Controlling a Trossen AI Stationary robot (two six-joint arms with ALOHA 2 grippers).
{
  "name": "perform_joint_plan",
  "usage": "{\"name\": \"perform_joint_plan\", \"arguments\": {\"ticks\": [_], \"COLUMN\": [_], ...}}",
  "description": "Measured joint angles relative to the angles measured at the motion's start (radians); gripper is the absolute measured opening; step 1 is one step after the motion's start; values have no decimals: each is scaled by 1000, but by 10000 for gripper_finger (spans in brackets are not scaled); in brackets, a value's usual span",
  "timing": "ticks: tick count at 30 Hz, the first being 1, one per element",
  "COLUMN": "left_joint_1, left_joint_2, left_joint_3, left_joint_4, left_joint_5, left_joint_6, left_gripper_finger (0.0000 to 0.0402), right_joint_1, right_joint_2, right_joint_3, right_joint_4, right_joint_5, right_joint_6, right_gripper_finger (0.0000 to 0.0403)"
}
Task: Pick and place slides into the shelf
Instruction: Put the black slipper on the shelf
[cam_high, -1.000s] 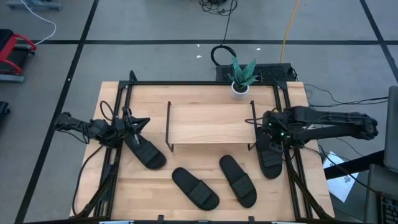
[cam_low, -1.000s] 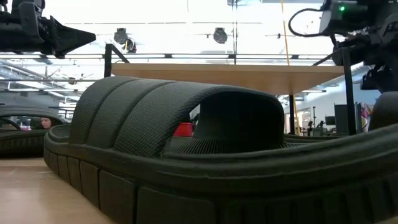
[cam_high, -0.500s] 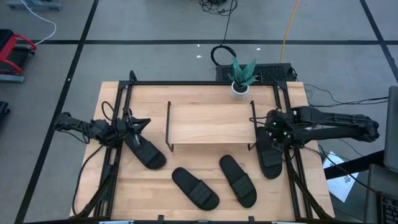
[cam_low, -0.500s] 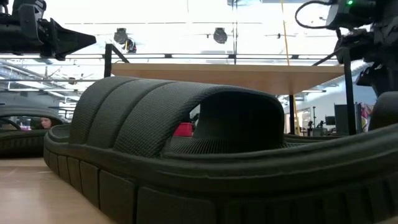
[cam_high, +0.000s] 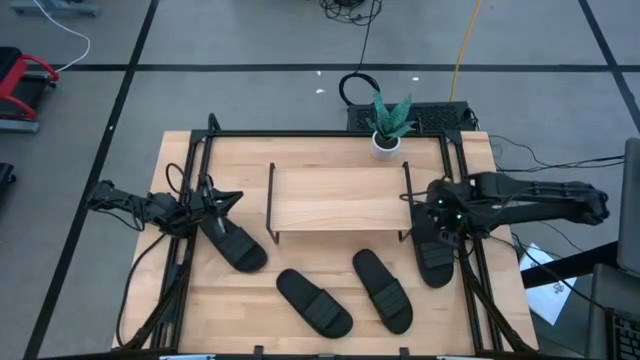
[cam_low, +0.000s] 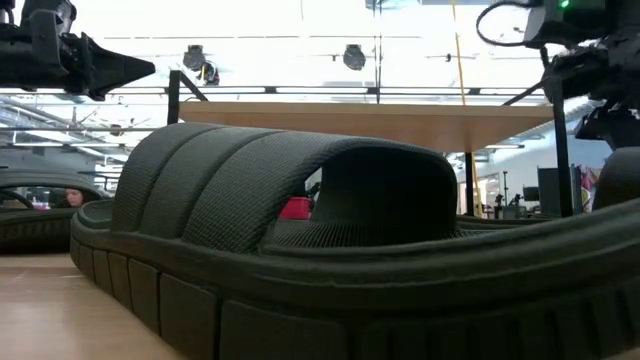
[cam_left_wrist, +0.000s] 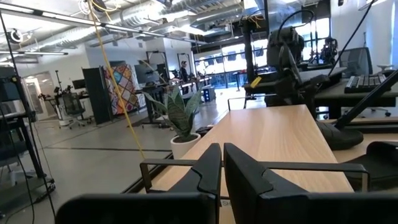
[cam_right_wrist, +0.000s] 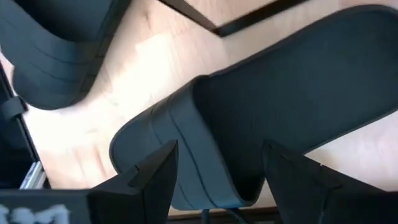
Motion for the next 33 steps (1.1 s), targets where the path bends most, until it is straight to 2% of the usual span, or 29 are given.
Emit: {"name": "perform_joint_plan", "arguments": {"ticks": [7, 19, 27, 30, 33], "left_joint_1": [0, 0, 0, 0, 0], "left_joint_2": [0, 0, 0, 0, 0], "left_joint_3": [0, 0, 0, 0, 0], "left_joint_4": [-14, -16, -21, -21, -20], "left_joint_5": [0, 0, 0, 0, 0], "left_joint_6": [-1, -1, -1, -6, -22], "left_gripper_finger": [26, 26, 26, 26, 26], "right_joint_1": [-3, -2, 20, 79, 188], "right_joint_2": [107, 151, 76, 29, -13], "right_joint_3": [-2, -2, 0, 13, 16], "right_joint_4": [-30, -20, 72, 74, 116], "right_joint_5": [-31, -53, -55, -54, -39], "right_joint_6": [-22, 5, 34, 113, 222], "right_gripper_finger": [222, 222, 222, 222, 222]}}
